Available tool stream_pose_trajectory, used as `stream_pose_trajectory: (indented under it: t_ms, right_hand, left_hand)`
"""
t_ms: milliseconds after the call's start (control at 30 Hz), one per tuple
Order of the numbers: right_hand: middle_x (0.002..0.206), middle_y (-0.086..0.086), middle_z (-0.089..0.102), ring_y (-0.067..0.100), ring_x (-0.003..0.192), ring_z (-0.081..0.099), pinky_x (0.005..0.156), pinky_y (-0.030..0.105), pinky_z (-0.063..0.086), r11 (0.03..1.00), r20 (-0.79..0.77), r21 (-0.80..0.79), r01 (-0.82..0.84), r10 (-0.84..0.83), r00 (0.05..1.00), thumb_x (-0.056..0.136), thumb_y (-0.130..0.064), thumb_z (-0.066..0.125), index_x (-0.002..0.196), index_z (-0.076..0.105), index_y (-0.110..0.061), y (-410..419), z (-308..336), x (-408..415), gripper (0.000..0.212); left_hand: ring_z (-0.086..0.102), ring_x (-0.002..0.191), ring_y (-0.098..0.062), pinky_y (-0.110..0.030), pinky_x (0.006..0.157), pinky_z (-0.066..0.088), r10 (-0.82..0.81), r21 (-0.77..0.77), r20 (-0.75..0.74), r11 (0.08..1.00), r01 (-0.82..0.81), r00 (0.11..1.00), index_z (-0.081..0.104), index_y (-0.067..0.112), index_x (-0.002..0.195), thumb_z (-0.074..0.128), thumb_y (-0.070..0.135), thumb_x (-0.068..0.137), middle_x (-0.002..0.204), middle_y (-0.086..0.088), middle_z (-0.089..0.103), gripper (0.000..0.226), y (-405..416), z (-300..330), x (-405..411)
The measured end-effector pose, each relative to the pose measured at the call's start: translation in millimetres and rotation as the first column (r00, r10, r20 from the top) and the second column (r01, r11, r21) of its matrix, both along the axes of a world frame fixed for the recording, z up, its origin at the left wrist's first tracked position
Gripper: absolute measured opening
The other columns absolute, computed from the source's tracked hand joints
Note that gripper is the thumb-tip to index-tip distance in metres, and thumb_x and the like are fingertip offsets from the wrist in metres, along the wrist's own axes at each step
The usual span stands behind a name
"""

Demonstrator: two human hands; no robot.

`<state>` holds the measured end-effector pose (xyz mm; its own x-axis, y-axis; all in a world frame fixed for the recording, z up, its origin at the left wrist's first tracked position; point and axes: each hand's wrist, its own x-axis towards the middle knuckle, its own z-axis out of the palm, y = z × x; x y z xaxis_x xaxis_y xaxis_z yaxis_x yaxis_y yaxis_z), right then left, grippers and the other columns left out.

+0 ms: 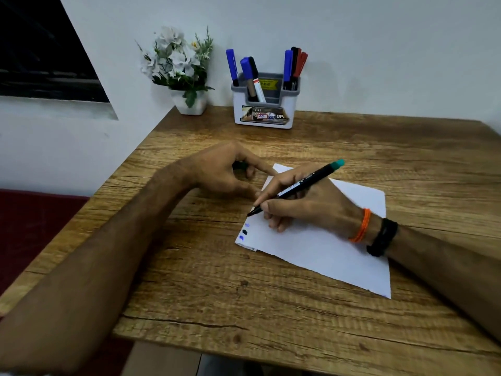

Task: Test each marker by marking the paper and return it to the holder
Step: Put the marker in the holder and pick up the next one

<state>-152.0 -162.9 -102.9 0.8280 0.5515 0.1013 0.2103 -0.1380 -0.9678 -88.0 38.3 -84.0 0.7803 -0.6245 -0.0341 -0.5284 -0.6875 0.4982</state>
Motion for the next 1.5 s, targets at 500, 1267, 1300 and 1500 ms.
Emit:
stream_pose_trajectory:
  t_ms: [500,1267,1300,1500]
  right_hand:
    - [0.064,0.013,0.068,0.015,0.05,0.065,0.048,0.024,0.052,0.998,0.018,-0.026,0.065,-0.064,0.998,0.086,0.008,0.066,0.084,0.07,0.009,1,-1,-2,0.005]
    - [0.065,0.017,0.07,0.014,0.051,0.067,0.049,0.022,0.053,0.992,0.052,-0.104,0.07,-0.065,0.997,0.084,0.005,0.069,0.084,0.073,0.006,3,0,-3,0.005]
    - [0.066,0.017,0.07,0.014,0.051,0.067,0.049,0.022,0.053,0.992,0.049,-0.102,0.072,-0.068,0.997,0.084,0.004,0.069,0.084,0.073,0.006,3,0,-3,0.005]
    - [0.067,0.019,0.07,0.015,0.051,0.067,0.049,0.021,0.052,0.992,0.047,-0.102,0.077,-0.072,0.996,0.084,0.005,0.069,0.083,0.073,0.004,1,1,-2,0.005]
  left_hand:
    - [0.048,0.075,-0.006,-0.025,0.068,0.034,0.179,-0.035,0.504,0.982,-0.187,0.845,0.067,0.027,0.118,0.04,0.065,0.083,0.092,0.005,0.07,0.058,-16,-29,1]
    - [0.047,0.064,0.0,-0.022,0.058,0.031,0.216,-0.083,0.475,0.976,-0.201,0.853,0.068,0.032,0.115,0.046,0.066,0.082,0.073,0.014,0.062,0.052,-16,-31,6]
    - [0.044,0.061,0.003,-0.021,0.056,0.03,0.218,-0.084,0.471,0.976,-0.202,0.855,0.069,0.032,0.114,0.046,0.066,0.082,0.069,0.016,0.059,0.052,-16,-31,6]
    - [0.041,0.057,0.006,-0.019,0.053,0.027,0.226,-0.094,0.466,0.974,-0.206,0.856,0.069,0.03,0.114,0.047,0.065,0.081,0.06,0.018,0.048,0.053,-18,-30,5]
